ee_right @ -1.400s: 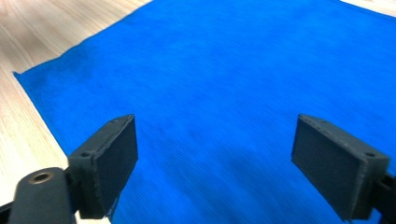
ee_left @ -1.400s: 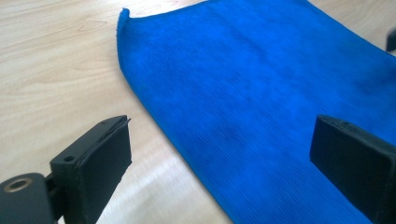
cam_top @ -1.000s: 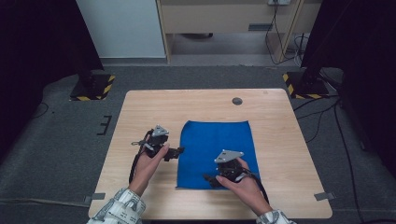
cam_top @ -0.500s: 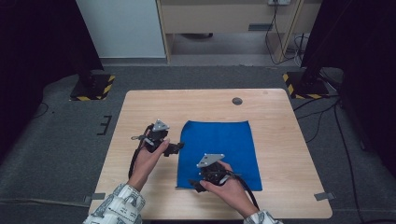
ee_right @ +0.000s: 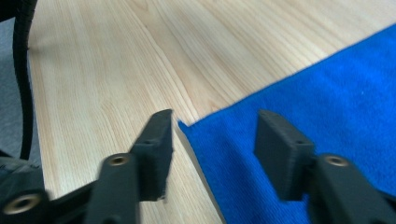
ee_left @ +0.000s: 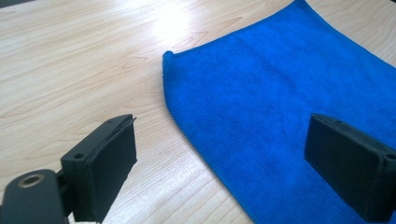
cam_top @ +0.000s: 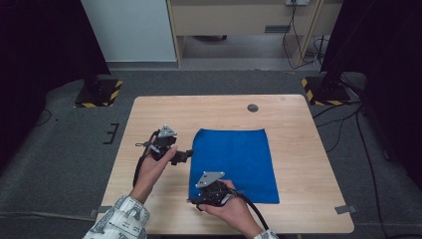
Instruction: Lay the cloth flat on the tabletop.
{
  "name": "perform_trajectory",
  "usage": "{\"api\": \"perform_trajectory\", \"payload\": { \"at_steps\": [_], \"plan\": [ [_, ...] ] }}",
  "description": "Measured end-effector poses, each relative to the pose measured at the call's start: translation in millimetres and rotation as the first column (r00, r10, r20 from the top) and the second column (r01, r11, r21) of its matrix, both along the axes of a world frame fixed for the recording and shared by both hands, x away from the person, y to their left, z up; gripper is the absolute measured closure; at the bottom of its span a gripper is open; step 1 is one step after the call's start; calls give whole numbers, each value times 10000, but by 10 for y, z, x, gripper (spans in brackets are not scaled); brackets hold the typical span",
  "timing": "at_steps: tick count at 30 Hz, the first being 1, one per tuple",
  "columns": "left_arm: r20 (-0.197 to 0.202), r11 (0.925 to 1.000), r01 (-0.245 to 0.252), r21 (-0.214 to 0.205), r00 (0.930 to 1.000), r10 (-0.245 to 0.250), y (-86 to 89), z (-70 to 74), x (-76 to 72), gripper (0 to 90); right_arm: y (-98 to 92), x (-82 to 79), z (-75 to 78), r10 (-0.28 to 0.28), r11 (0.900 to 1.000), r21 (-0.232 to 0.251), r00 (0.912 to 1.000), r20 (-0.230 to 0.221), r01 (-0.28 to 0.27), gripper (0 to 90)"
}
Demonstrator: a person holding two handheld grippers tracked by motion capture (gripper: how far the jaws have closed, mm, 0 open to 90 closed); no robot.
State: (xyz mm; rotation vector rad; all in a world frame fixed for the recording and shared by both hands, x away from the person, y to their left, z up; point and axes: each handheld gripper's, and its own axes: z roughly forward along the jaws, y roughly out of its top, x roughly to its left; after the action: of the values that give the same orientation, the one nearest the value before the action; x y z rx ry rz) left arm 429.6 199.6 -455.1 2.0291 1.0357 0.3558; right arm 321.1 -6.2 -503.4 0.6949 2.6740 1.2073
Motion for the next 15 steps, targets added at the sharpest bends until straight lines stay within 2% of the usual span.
{"api": "perform_trajectory", "payload": {
  "at_steps": [4,8,10,11,15],
  "plan": [
    [-18,10000,-85,-19,10000,85,67,8,-10,83,42,-65,-9,136,9999,-5,9998,119,-136,652],
    [-42,9999,-125,-101,9999,124,103,3,-3,83,85,-86,-38,210,9994,-266,9997,150,-206,684],
    [-39,9998,-151,-126,9999,151,111,5,1,83,109,-84,-53,156,9997,-190,9998,86,-155,653],
    [-47,9998,-166,-134,9999,165,114,6,2,83,134,-85,-64,99,9998,-182,9999,79,-97,603],
    [-42,9998,-133,-137,9999,132,103,13,-7,83,234,-78,-142,-166,9982,-574,9995,269,181,456]
  ]
}}
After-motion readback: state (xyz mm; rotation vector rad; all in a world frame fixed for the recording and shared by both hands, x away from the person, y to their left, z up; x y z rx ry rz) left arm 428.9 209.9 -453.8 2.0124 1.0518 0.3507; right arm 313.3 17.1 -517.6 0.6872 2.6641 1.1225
